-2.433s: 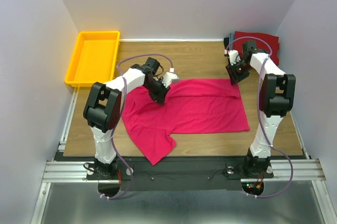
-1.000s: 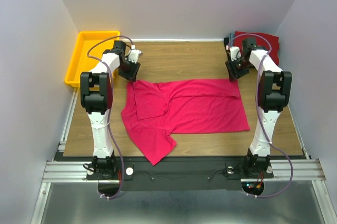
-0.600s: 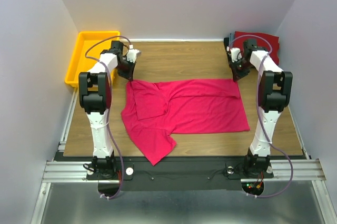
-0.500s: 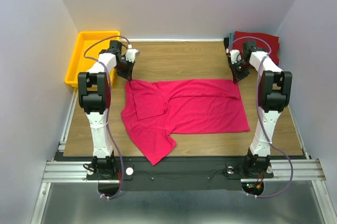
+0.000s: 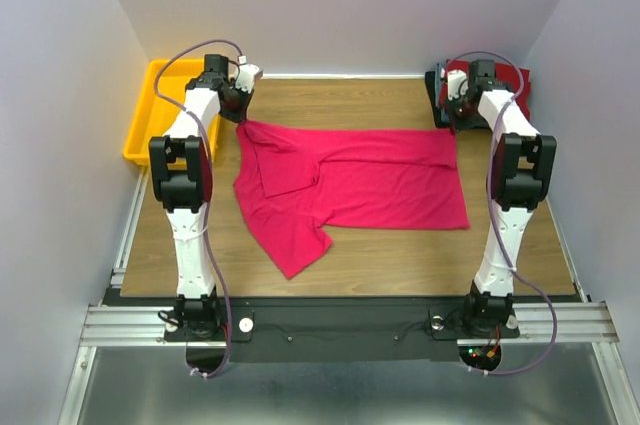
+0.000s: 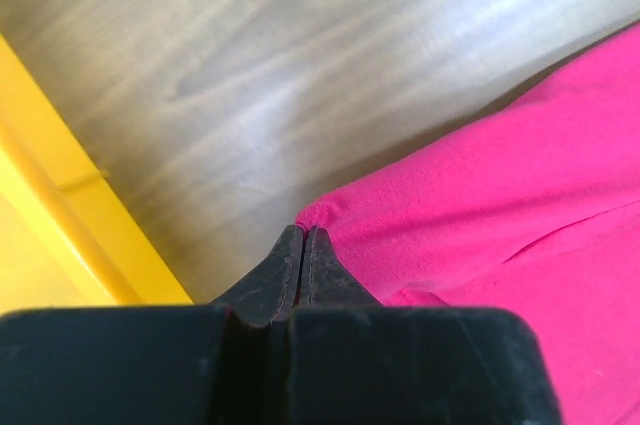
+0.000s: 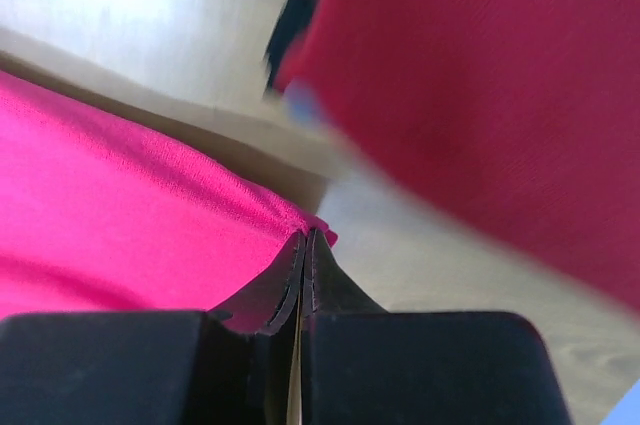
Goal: Fold and stack the t-shirts
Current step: Fold the tshirt
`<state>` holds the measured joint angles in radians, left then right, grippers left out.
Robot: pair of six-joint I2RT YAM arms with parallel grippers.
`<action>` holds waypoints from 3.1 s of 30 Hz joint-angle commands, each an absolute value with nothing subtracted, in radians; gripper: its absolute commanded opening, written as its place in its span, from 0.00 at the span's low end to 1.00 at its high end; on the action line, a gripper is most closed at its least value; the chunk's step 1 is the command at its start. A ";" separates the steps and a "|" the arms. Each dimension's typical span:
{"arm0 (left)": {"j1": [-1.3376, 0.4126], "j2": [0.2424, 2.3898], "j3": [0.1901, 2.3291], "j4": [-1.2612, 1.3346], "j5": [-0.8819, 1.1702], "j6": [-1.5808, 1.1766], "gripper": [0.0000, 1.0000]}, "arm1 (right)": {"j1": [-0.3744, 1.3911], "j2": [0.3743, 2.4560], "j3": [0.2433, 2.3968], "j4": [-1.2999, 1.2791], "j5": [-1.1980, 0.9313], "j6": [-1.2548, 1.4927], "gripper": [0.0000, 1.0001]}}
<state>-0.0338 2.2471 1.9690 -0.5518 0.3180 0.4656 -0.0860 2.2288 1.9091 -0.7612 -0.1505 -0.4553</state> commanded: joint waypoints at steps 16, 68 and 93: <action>-0.037 2.087 1.972 -0.502 0.319 0.454 0.46 | -0.075 2.051 1.915 -0.761 -0.210 -0.466 0.64; -0.184 1.333 0.899 -0.719 0.465 1.009 0.60 | -0.022 1.467 1.003 -0.838 -0.194 -1.026 0.51; -0.341 1.381 0.709 -0.545 0.301 1.068 0.28 | -0.002 1.491 0.805 -0.641 -0.087 -1.075 0.06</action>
<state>-0.3283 1.3781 0.7319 -0.5415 0.3019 1.0466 -0.0055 1.4971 0.8207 -0.6678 -0.1043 -1.0714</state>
